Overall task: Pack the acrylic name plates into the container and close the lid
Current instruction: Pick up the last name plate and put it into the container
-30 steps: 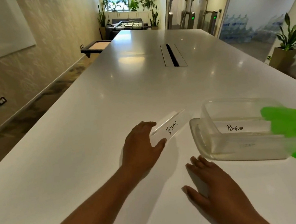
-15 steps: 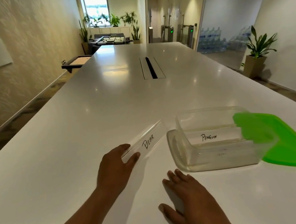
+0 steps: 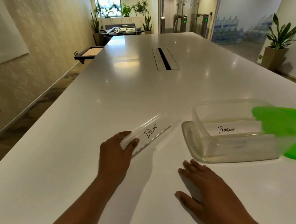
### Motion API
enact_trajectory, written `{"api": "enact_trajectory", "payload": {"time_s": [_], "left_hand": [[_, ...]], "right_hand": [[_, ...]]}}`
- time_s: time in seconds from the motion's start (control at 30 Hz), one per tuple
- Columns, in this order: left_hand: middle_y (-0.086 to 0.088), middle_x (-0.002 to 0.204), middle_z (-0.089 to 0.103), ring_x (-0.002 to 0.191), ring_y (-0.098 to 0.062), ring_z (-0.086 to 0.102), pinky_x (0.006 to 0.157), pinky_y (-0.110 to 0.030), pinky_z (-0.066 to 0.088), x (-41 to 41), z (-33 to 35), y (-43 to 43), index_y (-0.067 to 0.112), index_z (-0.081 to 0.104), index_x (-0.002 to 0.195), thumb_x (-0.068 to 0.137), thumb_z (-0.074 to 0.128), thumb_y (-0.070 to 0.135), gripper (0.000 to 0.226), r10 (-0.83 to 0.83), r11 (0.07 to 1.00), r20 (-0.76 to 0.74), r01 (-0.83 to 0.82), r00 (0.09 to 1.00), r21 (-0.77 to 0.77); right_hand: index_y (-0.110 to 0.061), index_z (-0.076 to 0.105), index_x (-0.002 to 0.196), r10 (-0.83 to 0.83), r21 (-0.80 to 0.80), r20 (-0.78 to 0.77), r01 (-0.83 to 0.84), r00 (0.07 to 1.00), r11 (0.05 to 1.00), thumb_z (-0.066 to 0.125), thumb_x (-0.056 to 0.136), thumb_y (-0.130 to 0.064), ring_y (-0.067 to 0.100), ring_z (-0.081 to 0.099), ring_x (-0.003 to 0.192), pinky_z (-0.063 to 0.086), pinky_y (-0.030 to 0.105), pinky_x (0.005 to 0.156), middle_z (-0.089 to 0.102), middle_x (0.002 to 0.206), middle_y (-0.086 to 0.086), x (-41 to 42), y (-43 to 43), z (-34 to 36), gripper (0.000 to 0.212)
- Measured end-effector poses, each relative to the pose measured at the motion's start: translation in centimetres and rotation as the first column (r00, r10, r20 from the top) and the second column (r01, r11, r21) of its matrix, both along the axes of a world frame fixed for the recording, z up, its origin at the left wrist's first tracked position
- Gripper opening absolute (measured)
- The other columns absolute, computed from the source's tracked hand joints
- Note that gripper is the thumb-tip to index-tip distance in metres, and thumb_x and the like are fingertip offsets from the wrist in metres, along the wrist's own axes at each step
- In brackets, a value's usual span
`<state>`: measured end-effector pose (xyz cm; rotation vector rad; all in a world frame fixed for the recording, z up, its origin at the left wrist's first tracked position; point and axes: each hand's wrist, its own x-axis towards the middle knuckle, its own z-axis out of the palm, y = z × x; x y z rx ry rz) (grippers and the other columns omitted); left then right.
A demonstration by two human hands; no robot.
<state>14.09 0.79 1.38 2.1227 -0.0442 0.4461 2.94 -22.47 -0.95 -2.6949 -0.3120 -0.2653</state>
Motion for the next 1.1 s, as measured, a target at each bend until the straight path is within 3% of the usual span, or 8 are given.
{"api": "enact_trajectory", "payload": {"time_s": [0.23, 0.37, 0.47, 0.63, 0.77, 0.9, 1.0, 1.1], "left_hand": [[0.019, 0.089, 0.068, 0.083, 0.01, 0.061, 0.065, 0.0, 0.04, -3.0, 1.9, 4.1, 0.026, 0.072, 0.101, 0.084, 0.073, 0.03, 0.017, 0.025, 1.0, -0.005, -0.025, 1.0, -0.007], [0.032, 0.092, 0.069, 0.09, 0.012, 0.062, 0.073, -0.016, 0.047, -5.4, 1.9, 6.1, 0.042, 0.068, 0.094, 0.083, 0.073, 0.04, 0.012, -0.019, 0.998, -0.054, 0.015, 0.998, -0.067], [0.038, 0.099, 0.066, 0.092, 0.014, 0.061, 0.068, -0.008, 0.043, -7.1, 1.4, 6.8, 0.04, 0.071, 0.098, 0.075, 0.068, 0.053, 0.026, -0.036, 0.994, -0.085, 0.027, 0.996, -0.103], [0.032, 0.1, 0.069, 0.095, 0.008, 0.064, 0.068, -0.008, 0.048, -9.1, 0.7, 7.0, 0.042, 0.066, 0.104, 0.07, 0.072, 0.048, 0.036, -0.101, 0.98, -0.107, 0.081, 0.989, -0.179], [0.021, 0.103, 0.074, 0.101, -0.001, 0.067, 0.082, -0.031, 0.053, -9.9, 0.7, 7.1, 0.045, 0.061, 0.114, 0.073, 0.077, 0.042, 0.044, -0.181, 0.961, -0.156, 0.141, 0.971, -0.238], [0.015, 0.106, 0.074, 0.105, -0.007, 0.067, 0.09, -0.045, 0.053, -10.3, 1.1, 7.0, 0.046, 0.058, 0.119, 0.071, 0.075, 0.047, 0.051, -0.294, 0.939, -0.194, 0.244, 0.936, -0.243], [0.011, 0.108, 0.074, 0.106, -0.011, 0.067, 0.092, -0.048, 0.051, -10.4, 1.3, 6.7, 0.046, 0.056, 0.121, 0.07, 0.073, 0.053, 0.054, -0.359, 0.921, -0.212, 0.308, 0.909, -0.239], [0.011, 0.108, 0.074, 0.108, -0.01, 0.065, 0.092, -0.045, 0.051, -10.5, 1.5, 6.3, 0.046, 0.057, 0.12, 0.072, 0.072, 0.051, 0.051, -0.378, 0.915, -0.205, 0.331, 0.903, -0.23]], "right_hand": [[-0.036, 0.047, 0.138, 0.02, 0.004, -0.02, -0.02, 1.0, 1.0, 0.054, 0.081, -0.064, -0.01, 0.012, 0.138, -0.004, 0.003, 0.105, 0.027, 0.148, -0.023, -0.1, 0.0, 0.3, 0.064], [-0.035, 0.048, 0.137, 0.029, 0.021, -0.031, -0.028, 0.999, 0.999, 0.056, 0.081, -0.063, -0.009, 0.015, 0.139, -0.001, 0.002, 0.104, 0.03, 0.148, -0.022, -0.2, 0.0, 0.5, 0.063], [-0.034, 0.052, 0.134, 0.038, 0.041, -0.045, -0.036, 0.998, 0.999, 0.061, 0.08, -0.058, -0.008, 0.017, 0.138, 0.002, 0.002, 0.104, 0.032, 0.148, -0.021, -0.2, -0.1, 0.8, 0.06], [-0.032, 0.066, 0.116, -0.041, 0.284, -0.033, 0.048, 0.999, 0.958, 0.082, 0.071, -0.031, -0.006, 0.041, 0.129, 0.021, -0.002, 0.098, 0.052, 0.135, -0.018, -0.3, -0.5, 1.9, 0.048], [-0.037, 0.062, 0.12, -0.036, 0.503, -0.145, 0.105, 0.989, 0.858, 0.078, 0.067, -0.039, -0.018, 0.051, 0.111, 0.036, -0.002, 0.086, 0.062, 0.121, -0.027, -0.1, -1.2, 2.8, 0.056], [-0.025, 0.06, 0.126, 0.14, 0.797, -0.248, 0.119, 0.959, 0.592, 0.079, 0.061, -0.029, 0.002, 0.062, 0.112, 0.05, 0.012, 0.084, 0.068, 0.12, -0.013, 0.2, -1.5, 3.4, 0.068], [-0.017, 0.058, 0.128, 0.257, 0.856, -0.239, 0.078, 0.936, 0.511, 0.086, 0.063, -0.016, 0.013, 0.064, 0.111, 0.053, 0.019, 0.081, 0.068, 0.123, -0.004, 0.2, -1.4, 3.6, 0.07], [-0.012, 0.064, 0.12, 0.33, 0.905, -0.239, 0.087, 0.913, 0.416, 0.071, 0.067, -0.01, 0.024, 0.067, 0.104, 0.054, 0.023, 0.076, 0.07, 0.117, 0.008, -0.1, -1.6, 3.6, 0.053]]}}
